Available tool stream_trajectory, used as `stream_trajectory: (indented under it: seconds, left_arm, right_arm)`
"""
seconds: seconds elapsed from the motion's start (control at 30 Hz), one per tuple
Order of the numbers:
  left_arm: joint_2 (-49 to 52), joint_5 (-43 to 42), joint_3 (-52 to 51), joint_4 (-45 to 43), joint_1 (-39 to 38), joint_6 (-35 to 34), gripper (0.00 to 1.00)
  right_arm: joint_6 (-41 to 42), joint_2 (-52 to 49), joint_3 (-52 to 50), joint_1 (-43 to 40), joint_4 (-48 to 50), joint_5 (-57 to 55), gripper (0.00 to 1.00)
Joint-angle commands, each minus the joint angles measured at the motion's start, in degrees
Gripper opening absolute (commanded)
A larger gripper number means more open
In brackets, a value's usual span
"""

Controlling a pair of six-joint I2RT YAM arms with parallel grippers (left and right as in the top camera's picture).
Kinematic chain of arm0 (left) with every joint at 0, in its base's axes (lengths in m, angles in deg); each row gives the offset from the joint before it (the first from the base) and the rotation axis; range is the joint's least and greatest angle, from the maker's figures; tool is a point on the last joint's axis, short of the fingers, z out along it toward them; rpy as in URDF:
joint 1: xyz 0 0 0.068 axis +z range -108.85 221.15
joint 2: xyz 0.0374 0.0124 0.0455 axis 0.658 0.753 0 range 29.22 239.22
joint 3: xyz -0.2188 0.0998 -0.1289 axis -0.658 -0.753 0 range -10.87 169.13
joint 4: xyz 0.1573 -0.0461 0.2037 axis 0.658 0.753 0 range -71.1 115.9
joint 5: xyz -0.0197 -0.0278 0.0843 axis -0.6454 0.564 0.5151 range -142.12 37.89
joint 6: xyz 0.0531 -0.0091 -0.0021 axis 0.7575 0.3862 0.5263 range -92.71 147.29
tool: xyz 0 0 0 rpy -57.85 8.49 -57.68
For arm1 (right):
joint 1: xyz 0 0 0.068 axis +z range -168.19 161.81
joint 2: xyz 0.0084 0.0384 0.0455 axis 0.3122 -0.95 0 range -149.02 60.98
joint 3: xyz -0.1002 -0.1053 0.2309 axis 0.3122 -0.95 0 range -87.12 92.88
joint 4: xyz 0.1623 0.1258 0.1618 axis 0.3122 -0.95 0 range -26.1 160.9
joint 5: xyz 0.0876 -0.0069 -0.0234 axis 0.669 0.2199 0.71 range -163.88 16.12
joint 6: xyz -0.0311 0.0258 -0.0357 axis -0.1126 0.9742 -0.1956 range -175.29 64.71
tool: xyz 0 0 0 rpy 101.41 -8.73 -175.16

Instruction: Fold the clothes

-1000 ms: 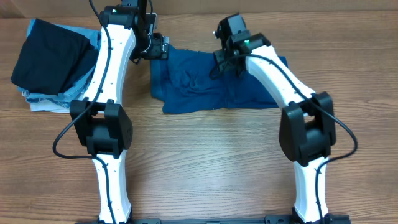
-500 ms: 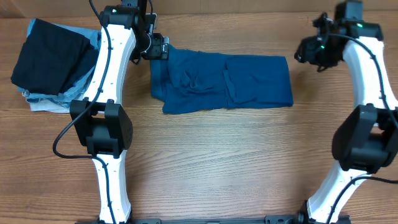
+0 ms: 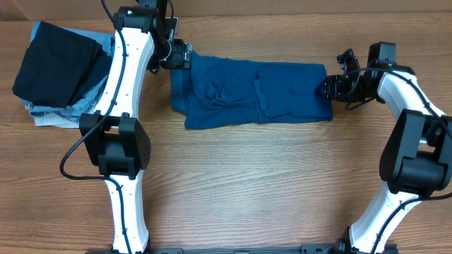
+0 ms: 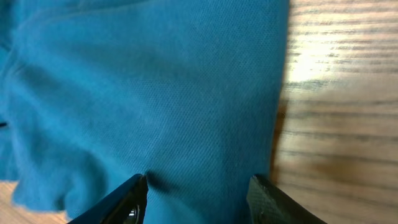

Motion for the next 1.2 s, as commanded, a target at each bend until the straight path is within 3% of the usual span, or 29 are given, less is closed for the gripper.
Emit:
stream_trajectory:
  seconds: [0.0, 0.2, 0.27, 0.3, 0.53, 0.57, 0.67, 0.87, 0.93, 0.97, 1.0, 1.17]
  left_arm:
    - [0.0, -0.6, 0.7, 0.1, -0.1, 0.4, 0.9]
    - [0.0, -0.6, 0.7, 0.2, -0.1, 0.4, 0.9]
    - [0.0, -0.6, 0.7, 0.2, -0.1, 0.4, 0.9]
    - [0.0, -0.6, 0.7, 0.3, -0.1, 0.4, 0.9]
    - [0.0, -0.6, 0.7, 0.5, -0.1, 0.4, 0.9]
    - [0.0, -0.6, 0.7, 0.5, -0.1, 0.4, 0.9]
    - [0.0, -0.6, 0.7, 0.5, -0.1, 0.4, 0.9]
    - [0.0, -0.6, 0.7, 0.2, -0.1, 0.5, 0.9]
    - [0.0, -0.6, 0.7, 0.2, -0.1, 0.5, 0.9]
    - [0.0, -0.6, 0.7, 0.2, -0.1, 0.5, 0.9]
    - [0.0, -0.6, 0.7, 0.1, -0.1, 0.5, 0.9]
    - [0.0, -0.6, 0.7, 0.1, -0.1, 0.4, 0.88]
  right_arm:
    - [-0.2, 0.2, -4.0, 0.3, 3.3, 0.7, 0.56]
    - [-0.2, 0.1, -7.5, 0.3, 6.8, 0.6, 0.57]
    - [2.3, 0.1, -8.2, 0.3, 9.8, -2.3, 0.85]
    - [4.4, 0.1, -8.2, 0.1, 11.3, -4.0, 0.88]
    - [7.2, 0.1, -8.3, 0.0, 11.1, -7.5, 0.84]
    - [7.2, 0.1, -8.8, 0.0, 11.1, -7.5, 0.75]
    - [8.7, 0.1, -10.9, 0.0, 11.1, -6.7, 0.71]
    - [8.6, 0.1, -11.6, 0.2, 11.4, 9.7, 0.54]
    - [8.6, 0.1, -11.6, 0.2, 11.4, 9.5, 0.31]
    - [8.6, 0.1, -11.5, 0.2, 11.7, 9.5, 0.11]
    - [8.7, 0.1, -11.5, 0.0, 12.7, 8.8, 0.05]
    - [8.5, 0.1, -5.8, -1.6, 12.7, -1.2, 0.04]
